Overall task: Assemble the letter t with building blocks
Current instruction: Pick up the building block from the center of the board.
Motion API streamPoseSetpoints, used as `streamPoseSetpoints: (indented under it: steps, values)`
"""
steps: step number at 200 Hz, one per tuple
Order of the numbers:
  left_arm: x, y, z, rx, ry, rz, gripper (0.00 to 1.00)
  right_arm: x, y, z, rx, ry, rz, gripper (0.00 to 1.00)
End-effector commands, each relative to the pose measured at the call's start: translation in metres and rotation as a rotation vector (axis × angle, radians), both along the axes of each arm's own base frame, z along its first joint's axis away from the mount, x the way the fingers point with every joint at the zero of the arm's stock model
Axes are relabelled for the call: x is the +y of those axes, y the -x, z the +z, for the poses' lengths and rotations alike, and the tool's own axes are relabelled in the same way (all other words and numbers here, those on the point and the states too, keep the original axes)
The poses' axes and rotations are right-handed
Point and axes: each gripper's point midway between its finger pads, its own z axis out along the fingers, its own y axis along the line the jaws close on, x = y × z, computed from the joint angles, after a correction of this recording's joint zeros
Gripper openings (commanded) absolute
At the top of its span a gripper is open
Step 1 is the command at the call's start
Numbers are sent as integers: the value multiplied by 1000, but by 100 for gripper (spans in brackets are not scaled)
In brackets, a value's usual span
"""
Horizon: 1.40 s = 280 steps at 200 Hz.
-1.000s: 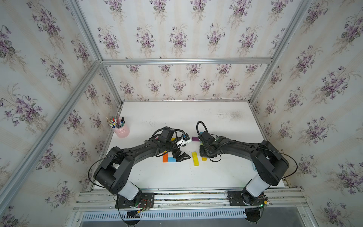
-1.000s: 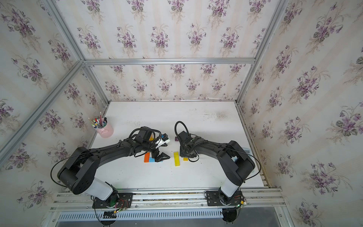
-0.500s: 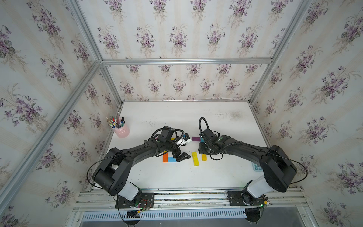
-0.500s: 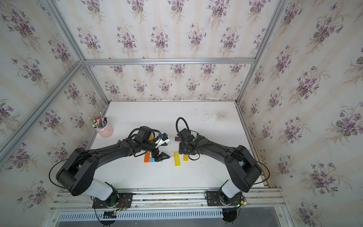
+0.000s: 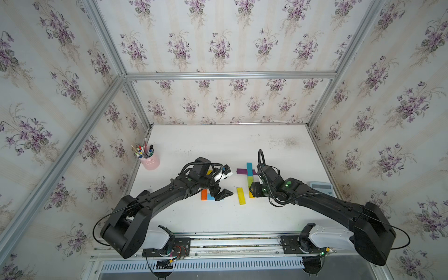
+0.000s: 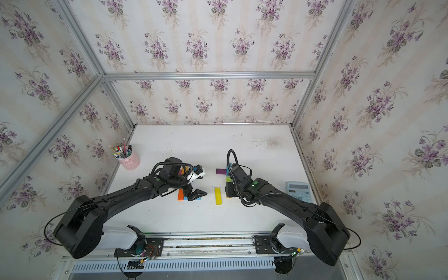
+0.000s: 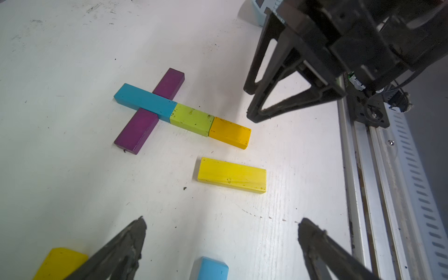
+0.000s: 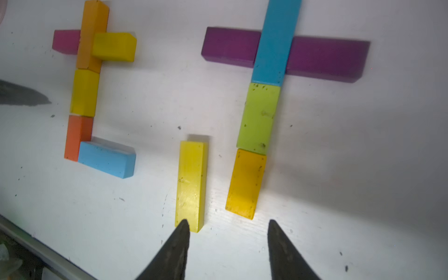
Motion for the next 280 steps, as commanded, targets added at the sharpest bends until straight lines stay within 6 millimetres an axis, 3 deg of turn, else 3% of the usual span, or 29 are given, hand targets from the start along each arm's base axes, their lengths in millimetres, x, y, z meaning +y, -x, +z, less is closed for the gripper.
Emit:
streamPoseSetpoints:
  steps: [1,43,76,128,175,239,280]
  values:
    - [-1,11,1,82,65,33,100,16,-4,10,-43,-46,-13,51]
    - [12,30,-10,176,98,113,100,35,-1,-6,-31,14,30,48]
    - [21,42,-7,171,106,133,100,48,-5,-23,-14,35,67,47]
    - [25,48,-8,188,106,150,100,61,-12,-35,-10,64,108,46]
    - [28,49,-8,179,108,167,100,58,-10,-48,19,125,111,45]
    - [28,48,-10,184,105,166,100,55,-1,-59,37,178,118,53]
    - [28,49,-9,176,110,164,100,54,1,-67,44,199,112,48]
